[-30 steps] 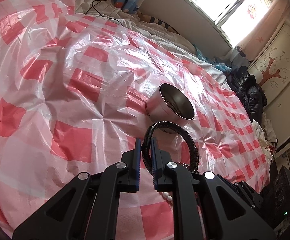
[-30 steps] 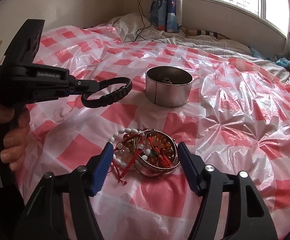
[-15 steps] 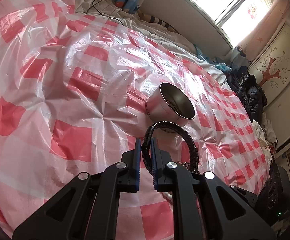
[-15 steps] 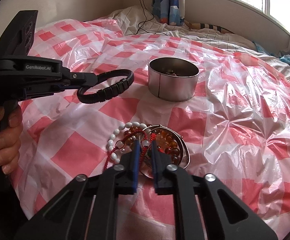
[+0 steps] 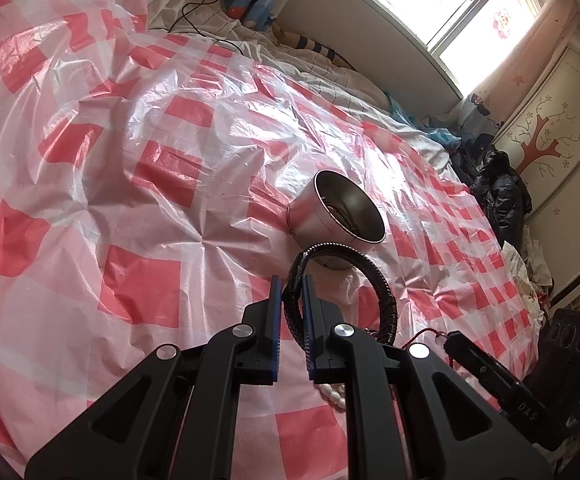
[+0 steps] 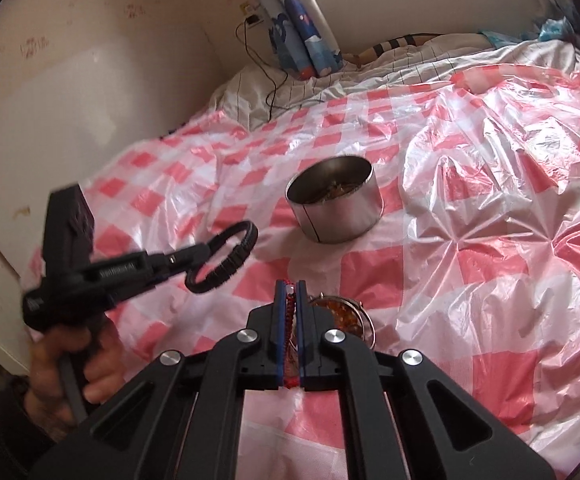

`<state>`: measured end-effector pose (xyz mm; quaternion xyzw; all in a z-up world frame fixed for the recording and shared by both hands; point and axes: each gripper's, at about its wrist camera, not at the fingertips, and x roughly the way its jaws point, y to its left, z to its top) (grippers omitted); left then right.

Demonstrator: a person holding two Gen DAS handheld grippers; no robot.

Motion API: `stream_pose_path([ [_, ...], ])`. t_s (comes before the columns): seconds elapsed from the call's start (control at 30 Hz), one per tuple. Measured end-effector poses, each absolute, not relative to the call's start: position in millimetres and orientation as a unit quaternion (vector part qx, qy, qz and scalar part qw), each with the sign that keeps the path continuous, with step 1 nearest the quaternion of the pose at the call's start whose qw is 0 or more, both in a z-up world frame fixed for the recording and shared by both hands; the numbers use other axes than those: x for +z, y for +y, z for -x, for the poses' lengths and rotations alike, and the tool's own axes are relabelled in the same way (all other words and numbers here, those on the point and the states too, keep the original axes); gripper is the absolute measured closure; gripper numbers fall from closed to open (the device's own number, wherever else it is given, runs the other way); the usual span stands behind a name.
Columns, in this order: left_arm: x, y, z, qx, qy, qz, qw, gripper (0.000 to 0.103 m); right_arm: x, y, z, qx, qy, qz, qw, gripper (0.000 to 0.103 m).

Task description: Organize jewelry

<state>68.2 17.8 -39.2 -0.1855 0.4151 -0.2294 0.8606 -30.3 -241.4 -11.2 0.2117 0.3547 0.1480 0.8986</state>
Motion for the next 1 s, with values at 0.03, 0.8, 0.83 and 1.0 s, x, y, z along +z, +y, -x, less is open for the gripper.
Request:
stream_pose_path([
  [0.03, -37, 16, -68, -0.230, 0.412, 0.184, 0.863, 0.094, -8, -245, 29, 0.149, 0.349, -0.220, 0.898, 0.098],
  [0.8, -30, -91, -179, -0.244, 0.438, 0.071, 0.862, 0.093, 14, -289, -92, 0.136, 0.319, -0.274, 0.897, 0.098],
  [0.83, -31, -89, -179, -0.242, 0.442, 0.079, 0.860, 0.093, 10, -288, -99, 0.138, 0.324, -0.278, 0.894, 0.098],
  [1.0, -6, -59, -170, -0.226, 0.406, 0.114, 0.878, 0.088, -10, -278, -124, 0.159, 0.352, -0.307, 0.870, 0.098],
])
